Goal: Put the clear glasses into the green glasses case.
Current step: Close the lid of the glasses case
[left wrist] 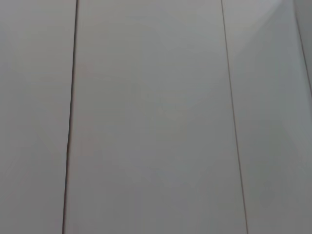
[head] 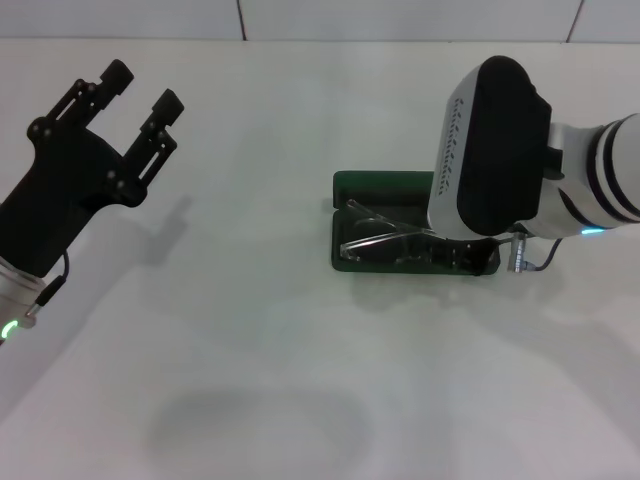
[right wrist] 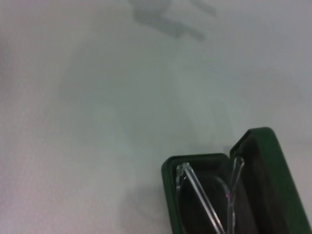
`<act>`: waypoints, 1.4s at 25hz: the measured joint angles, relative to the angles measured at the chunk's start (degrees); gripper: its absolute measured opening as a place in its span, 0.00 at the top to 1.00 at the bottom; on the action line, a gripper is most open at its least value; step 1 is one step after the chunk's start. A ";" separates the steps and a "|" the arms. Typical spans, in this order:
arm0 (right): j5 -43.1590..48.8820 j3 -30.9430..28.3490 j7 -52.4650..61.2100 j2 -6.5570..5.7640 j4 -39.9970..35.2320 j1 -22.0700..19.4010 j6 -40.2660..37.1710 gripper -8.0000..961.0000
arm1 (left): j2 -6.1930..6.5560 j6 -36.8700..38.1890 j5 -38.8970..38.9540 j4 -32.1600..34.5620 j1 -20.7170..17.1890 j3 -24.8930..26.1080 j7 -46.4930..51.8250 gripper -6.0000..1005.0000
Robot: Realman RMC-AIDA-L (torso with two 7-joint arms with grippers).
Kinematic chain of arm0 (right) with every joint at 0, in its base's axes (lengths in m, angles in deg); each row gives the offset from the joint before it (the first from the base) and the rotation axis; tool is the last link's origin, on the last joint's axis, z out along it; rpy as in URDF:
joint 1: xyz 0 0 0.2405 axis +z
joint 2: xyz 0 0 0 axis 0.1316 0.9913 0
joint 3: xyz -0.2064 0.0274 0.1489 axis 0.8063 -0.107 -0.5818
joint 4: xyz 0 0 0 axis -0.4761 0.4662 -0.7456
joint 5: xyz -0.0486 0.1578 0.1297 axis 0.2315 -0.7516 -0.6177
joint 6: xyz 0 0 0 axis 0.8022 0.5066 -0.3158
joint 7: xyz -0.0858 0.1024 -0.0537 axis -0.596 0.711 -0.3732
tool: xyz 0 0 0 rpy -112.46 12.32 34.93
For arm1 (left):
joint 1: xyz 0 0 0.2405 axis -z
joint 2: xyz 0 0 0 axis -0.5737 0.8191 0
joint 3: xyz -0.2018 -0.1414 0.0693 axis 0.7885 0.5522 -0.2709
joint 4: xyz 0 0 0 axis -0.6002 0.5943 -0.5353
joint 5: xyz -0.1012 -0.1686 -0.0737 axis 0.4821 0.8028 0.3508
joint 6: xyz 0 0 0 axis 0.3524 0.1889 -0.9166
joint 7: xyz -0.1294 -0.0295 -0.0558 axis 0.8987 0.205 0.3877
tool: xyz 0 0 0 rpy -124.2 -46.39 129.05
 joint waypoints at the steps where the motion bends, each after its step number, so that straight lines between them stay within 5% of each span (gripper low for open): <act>1: 0.04 0.12 0.01 0.00 0.47 0.18 -0.01 0.55 | -0.01 0.01 0.00 0.00 0.00 0.02 0.02 0.41; 19: 0.02 2.95 -0.08 -0.01 7.84 3.84 1.57 0.54 | -0.64 -0.70 0.00 -0.09 0.52 -0.19 0.09 0.41; 35: 0.08 3.51 -0.44 0.00 6.52 3.57 3.07 0.52 | -0.71 -0.70 0.00 -0.09 0.56 -0.28 0.01 0.41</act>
